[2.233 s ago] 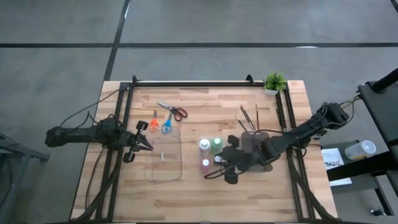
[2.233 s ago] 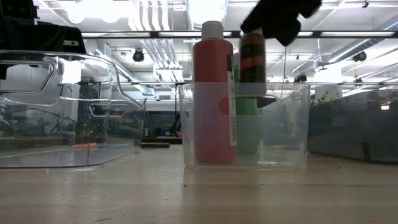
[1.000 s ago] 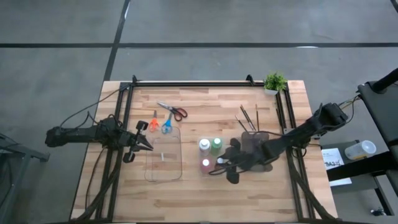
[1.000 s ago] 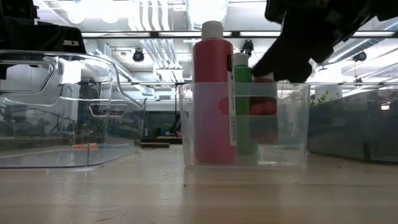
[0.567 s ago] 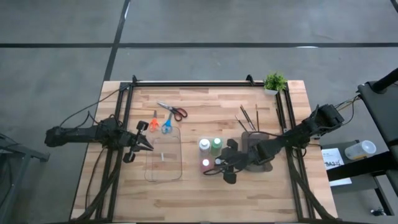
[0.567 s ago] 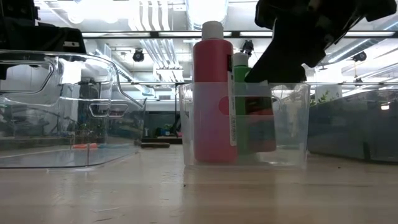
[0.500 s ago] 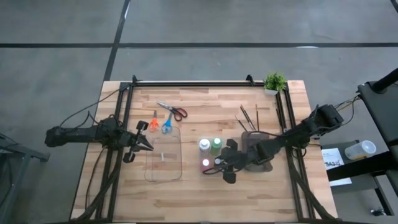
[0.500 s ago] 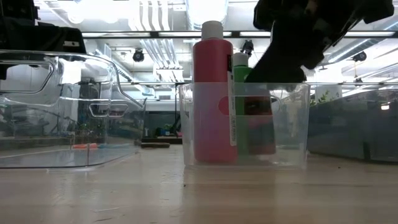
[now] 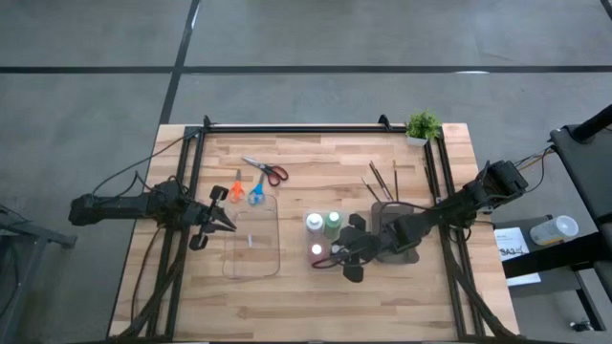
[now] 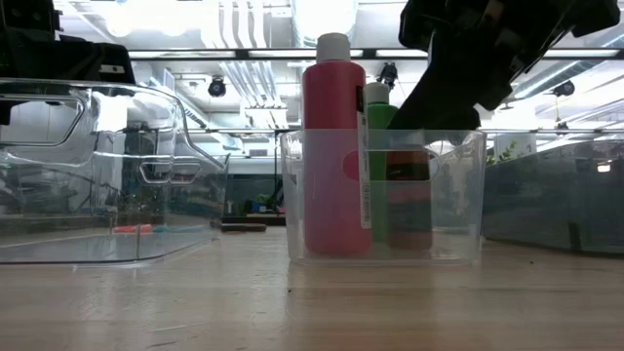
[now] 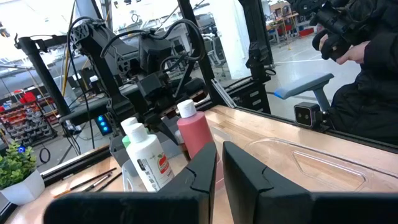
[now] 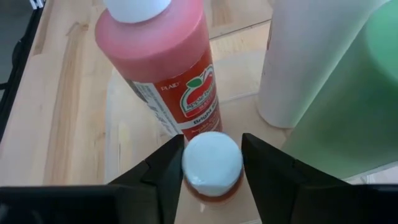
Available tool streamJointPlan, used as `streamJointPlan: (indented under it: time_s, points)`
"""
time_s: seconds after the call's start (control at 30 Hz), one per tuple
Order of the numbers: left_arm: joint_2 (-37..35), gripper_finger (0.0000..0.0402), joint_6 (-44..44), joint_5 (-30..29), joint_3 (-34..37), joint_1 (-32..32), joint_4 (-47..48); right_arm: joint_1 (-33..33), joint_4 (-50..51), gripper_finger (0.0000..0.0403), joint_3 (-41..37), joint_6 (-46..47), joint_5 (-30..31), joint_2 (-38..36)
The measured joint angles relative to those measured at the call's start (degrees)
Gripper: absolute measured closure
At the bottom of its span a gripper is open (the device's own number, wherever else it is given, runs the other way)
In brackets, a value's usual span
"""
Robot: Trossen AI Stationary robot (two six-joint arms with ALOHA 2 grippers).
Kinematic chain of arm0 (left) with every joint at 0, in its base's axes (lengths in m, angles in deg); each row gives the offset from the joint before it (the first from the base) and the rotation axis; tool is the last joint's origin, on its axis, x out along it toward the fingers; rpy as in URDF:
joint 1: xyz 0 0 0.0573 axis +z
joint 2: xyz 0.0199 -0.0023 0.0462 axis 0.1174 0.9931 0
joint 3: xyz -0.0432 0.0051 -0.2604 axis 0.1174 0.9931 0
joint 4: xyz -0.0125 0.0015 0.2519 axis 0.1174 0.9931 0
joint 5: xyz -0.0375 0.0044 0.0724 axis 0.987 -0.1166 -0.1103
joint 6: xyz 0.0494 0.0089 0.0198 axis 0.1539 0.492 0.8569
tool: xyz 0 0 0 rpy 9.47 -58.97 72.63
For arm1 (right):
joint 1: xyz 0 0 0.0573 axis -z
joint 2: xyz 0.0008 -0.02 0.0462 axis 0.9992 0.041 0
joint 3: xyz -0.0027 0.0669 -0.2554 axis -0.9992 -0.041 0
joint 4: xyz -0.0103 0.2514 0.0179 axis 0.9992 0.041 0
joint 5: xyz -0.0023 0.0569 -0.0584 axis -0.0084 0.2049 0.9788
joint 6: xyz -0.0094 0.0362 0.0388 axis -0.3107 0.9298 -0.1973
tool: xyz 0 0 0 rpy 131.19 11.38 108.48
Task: Pick & Place Paint Supplies
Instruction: Put the small red bottle into the white transparent bin, then put the left silver paintbrush into the black bin
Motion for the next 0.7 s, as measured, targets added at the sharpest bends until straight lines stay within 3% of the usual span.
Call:
streamJointPlan:
  time_s: [0.37, 0.7]
  points:
    - [0.0, 0.0366, 0.0, 0.0, 0.0, 0.0, 0.0, -0.1, 0.7, 0.0226, 0.0, -2.0, 0.4, -1.2]
    - [0.0, 0.0366, 0.0, 0.0, 0.0, 0.0, 0.0, -0.1, 3.7, 0.0226, 0.0, -3.2, 0.4, -9.8]
